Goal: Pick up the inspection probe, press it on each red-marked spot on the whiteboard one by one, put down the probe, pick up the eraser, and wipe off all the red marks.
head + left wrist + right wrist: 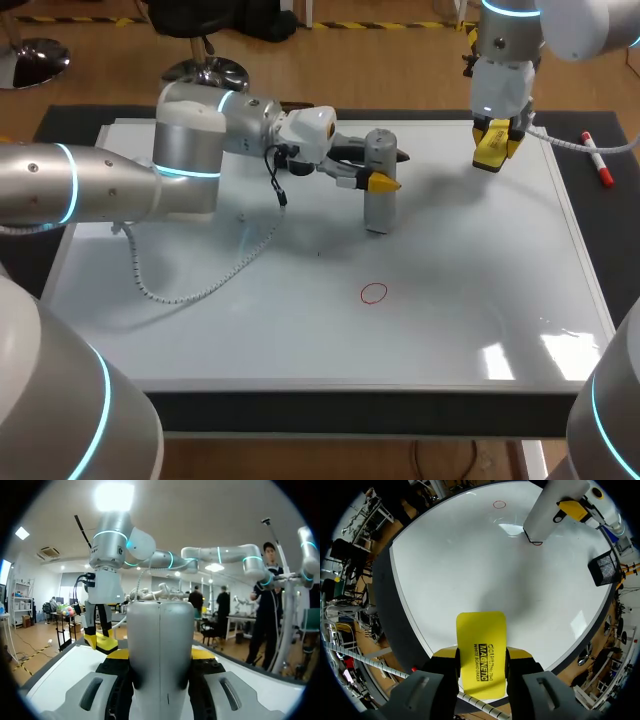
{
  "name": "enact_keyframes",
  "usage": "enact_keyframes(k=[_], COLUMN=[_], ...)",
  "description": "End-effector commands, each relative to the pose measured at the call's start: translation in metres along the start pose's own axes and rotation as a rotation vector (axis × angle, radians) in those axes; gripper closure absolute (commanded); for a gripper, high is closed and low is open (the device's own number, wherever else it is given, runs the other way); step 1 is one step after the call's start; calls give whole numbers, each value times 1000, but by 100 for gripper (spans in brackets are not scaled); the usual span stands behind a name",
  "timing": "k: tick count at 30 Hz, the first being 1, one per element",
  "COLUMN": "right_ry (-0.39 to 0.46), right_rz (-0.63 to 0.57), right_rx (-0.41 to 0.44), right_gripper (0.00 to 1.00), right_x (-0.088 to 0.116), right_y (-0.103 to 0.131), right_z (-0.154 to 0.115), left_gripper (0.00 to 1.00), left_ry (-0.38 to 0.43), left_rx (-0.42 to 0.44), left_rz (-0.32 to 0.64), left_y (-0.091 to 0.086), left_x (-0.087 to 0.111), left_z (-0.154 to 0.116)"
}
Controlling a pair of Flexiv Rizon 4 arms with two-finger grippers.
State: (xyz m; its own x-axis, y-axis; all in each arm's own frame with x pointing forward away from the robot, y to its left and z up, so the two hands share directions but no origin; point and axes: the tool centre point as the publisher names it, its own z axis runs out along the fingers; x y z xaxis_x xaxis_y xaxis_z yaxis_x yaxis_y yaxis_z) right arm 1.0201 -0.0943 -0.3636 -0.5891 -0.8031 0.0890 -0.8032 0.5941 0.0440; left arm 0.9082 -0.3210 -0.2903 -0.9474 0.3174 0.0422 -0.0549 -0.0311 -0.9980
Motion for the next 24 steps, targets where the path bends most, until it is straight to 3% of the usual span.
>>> enact_keyframes(k=[1, 24], right_ry=[2, 2], right_rz=[-2, -2], right_rx=[1, 1], right_gripper=[100, 100], right_x=[1, 1], right_y=[-1, -1], right_z=[-1, -1], left_gripper=[100, 100], left_ry=[10, 24], left_rx=[0, -14], left_rz=[0, 4], left_y=[2, 6], left_x=[-3, -4], left_z=[1, 0])
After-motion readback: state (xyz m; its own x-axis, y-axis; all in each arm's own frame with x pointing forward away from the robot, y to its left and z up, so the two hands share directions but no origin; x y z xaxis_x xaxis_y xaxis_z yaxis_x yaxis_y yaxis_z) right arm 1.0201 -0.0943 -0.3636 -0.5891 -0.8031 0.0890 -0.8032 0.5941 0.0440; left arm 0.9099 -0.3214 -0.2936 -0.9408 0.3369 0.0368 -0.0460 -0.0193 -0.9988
